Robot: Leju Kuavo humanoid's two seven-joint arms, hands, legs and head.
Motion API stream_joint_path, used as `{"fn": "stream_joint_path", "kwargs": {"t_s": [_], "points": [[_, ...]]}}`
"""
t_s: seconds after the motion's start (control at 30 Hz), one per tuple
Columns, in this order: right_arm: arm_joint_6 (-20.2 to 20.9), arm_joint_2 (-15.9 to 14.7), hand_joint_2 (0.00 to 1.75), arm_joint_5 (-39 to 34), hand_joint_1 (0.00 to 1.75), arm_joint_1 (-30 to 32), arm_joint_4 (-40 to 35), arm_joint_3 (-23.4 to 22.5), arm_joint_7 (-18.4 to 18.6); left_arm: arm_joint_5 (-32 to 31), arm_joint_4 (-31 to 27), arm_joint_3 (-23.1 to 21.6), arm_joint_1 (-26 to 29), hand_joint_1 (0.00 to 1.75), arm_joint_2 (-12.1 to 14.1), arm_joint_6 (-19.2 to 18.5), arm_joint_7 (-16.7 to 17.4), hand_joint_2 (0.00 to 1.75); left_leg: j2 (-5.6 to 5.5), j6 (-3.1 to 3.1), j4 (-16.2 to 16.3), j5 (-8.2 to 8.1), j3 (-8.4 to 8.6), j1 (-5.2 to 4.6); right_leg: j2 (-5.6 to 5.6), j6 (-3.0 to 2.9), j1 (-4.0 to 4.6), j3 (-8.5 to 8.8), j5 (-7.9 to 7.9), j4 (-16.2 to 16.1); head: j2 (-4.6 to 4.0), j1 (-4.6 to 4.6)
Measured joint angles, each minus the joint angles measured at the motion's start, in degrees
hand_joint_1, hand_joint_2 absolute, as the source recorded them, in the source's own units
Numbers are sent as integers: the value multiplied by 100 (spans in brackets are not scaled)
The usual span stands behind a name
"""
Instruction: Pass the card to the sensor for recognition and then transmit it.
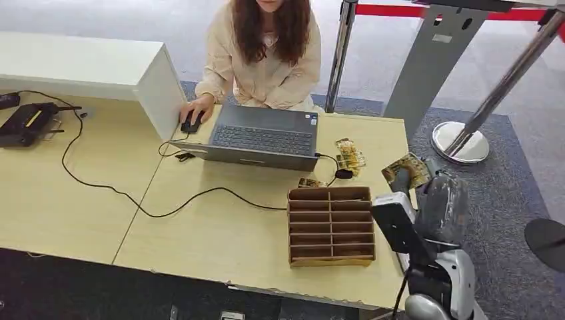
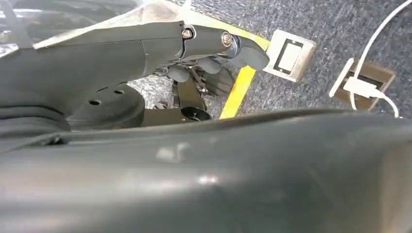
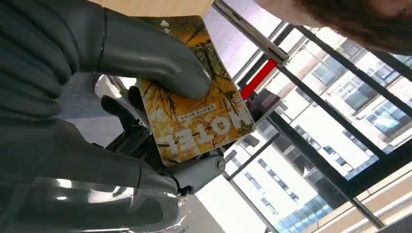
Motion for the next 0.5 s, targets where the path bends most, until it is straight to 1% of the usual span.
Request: {"fn": "stream_joint_path", "kwargs": {"t_s": [0.03, 0.1, 0.13, 0.17, 0.27, 0.33, 0.5], "points": [[-69, -7, 175, 6, 171, 144, -17, -65, -37, 0, 0, 0, -1, 0, 0, 32, 39, 0, 0, 0, 0, 0, -1, 0, 0, 0, 0, 0, 0, 0, 0, -2], [-344, 24, 175, 20, 171, 412, 4, -177, -216, -4, 0, 2, -5, 0, 0, 85, 83, 0, 0, 0, -1, 0, -1, 0, 0, 0, 0, 2, 0, 1, 0, -2], [-521, 76, 175, 18, 175, 562, 57, -227, -343, -4, 0, 2, -6, 0, 0, 92, 112, 0, 0, 0, -1, 0, -2, 1, 0, 0, 1, 3, 0, 1, 0, 0], [-660, 134, 175, 15, 173, 677, 143, -262, -429, -4, 0, 2, -6, 0, 0, 103, 127, 0, 0, 0, -2, 0, -2, 0, 0, 0, 1, 1, 0, 1, 0, 0], [-990, 271, 175, -79, 175, 898, 425, -315, -588, -4, 0, 2, -22, 0, -2, 138, 164, 0, 1, 0, -2, 0, -1, 1, 0, 0, 2, 2, 0, 2, 0, 2], [-1018, 356, 175, -188, 175, 990, 663, -354, -654, -4, 0, 2, -26, 0, -7, 144, 175, 0, 1, 0, -2, 0, -2, 1, 0, 0, 1, 1, 0, 2, 0, 0], [-1023, 573, 175, -92, 175, 1137, 1139, -467, -900, -52, 0, 4, -33, 0, -13, 151, 196, 0, 3, 0, -2, 0, -1, 0, 1, 0, 1, 1, 0, 2, 0, 0]]}}
